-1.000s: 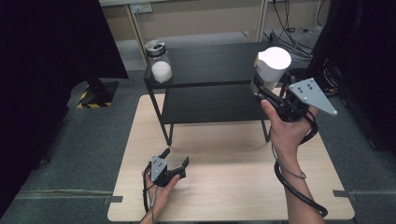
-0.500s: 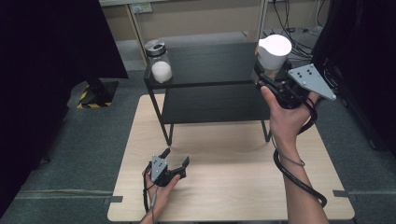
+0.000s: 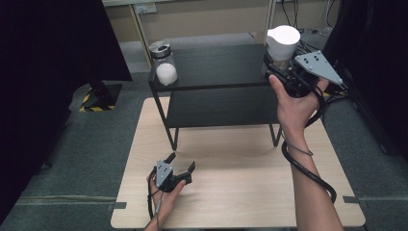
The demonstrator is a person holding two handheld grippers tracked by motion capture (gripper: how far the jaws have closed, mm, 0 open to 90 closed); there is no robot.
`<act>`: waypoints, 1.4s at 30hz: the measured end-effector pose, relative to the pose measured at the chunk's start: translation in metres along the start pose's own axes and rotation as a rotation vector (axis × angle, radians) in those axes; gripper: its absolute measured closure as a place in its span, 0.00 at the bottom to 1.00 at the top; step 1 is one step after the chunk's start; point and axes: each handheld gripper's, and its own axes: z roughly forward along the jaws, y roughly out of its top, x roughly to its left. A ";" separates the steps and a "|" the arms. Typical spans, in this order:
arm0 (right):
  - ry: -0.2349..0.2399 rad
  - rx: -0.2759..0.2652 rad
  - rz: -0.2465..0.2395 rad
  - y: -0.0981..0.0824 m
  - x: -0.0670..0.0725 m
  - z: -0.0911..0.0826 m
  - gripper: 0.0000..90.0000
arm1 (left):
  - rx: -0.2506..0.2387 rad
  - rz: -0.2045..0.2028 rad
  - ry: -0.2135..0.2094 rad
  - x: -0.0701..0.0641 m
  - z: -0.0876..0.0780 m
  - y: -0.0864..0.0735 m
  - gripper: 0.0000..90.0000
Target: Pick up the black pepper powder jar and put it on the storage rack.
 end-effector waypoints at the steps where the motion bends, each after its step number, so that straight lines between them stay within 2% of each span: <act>1: -0.001 0.004 -0.001 0.001 0.000 0.002 0.34 | 0.000 -0.001 0.000 0.000 0.000 0.000 0.13; 11: -0.019 0.042 0.002 0.001 -0.002 0.013 0.34 | 0.001 -0.001 -0.001 0.000 0.000 0.000 0.13; 42: -0.028 0.062 0.015 0.001 -0.002 0.024 0.34 | -0.001 0.000 -0.002 0.000 0.000 0.000 0.13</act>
